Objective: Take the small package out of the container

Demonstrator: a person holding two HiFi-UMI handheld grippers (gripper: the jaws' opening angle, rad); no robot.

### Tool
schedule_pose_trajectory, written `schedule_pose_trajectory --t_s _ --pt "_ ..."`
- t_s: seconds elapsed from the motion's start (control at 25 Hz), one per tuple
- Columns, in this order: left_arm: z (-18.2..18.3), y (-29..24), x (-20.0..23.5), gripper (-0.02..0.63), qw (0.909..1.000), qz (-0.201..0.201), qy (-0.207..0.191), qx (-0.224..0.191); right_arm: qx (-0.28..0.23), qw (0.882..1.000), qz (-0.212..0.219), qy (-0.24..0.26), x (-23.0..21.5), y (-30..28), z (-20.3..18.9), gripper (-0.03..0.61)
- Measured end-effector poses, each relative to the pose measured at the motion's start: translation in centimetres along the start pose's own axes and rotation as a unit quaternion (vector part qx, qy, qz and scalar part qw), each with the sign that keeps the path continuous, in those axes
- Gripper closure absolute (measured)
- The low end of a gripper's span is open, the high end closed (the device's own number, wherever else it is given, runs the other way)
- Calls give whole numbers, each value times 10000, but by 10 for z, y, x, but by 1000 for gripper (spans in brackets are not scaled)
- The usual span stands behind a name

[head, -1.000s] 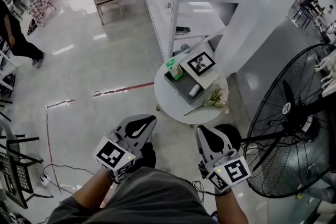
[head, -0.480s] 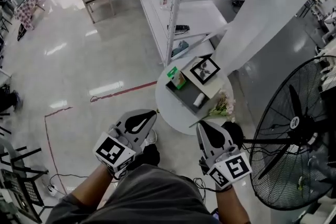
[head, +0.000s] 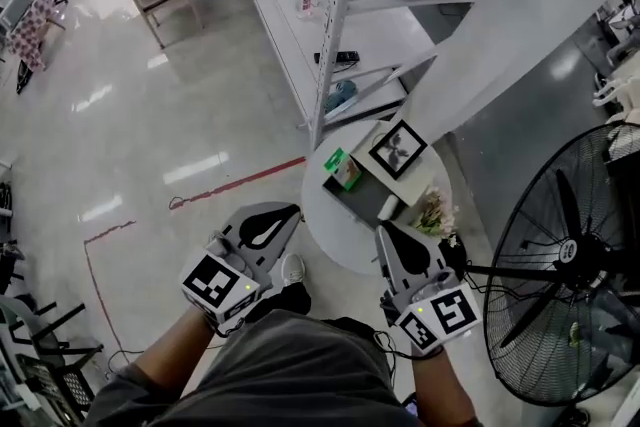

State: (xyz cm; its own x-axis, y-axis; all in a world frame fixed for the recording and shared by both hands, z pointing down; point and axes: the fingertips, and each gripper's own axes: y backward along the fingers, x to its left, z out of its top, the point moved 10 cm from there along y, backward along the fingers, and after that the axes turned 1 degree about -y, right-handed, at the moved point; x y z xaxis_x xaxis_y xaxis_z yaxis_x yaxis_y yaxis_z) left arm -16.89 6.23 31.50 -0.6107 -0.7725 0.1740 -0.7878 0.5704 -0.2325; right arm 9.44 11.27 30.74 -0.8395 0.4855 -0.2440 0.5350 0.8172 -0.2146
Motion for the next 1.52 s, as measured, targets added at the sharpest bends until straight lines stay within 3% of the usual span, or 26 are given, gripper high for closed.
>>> schedule_pose_trajectory --t_s 0.44,0.84,1.52 --pt "-1 -37 56 600 9997 -168 151 48 192 9998 -99 -27 -19 -60 6 555" --pt "-18 -81 76 600 9992 -25 281 279 390 9992 -11 -91 -59 -86 -6 555" --pt "-103 -166 94 600 9943 540 568 729 980 9931 585 -253 -144 -123 -45 555"
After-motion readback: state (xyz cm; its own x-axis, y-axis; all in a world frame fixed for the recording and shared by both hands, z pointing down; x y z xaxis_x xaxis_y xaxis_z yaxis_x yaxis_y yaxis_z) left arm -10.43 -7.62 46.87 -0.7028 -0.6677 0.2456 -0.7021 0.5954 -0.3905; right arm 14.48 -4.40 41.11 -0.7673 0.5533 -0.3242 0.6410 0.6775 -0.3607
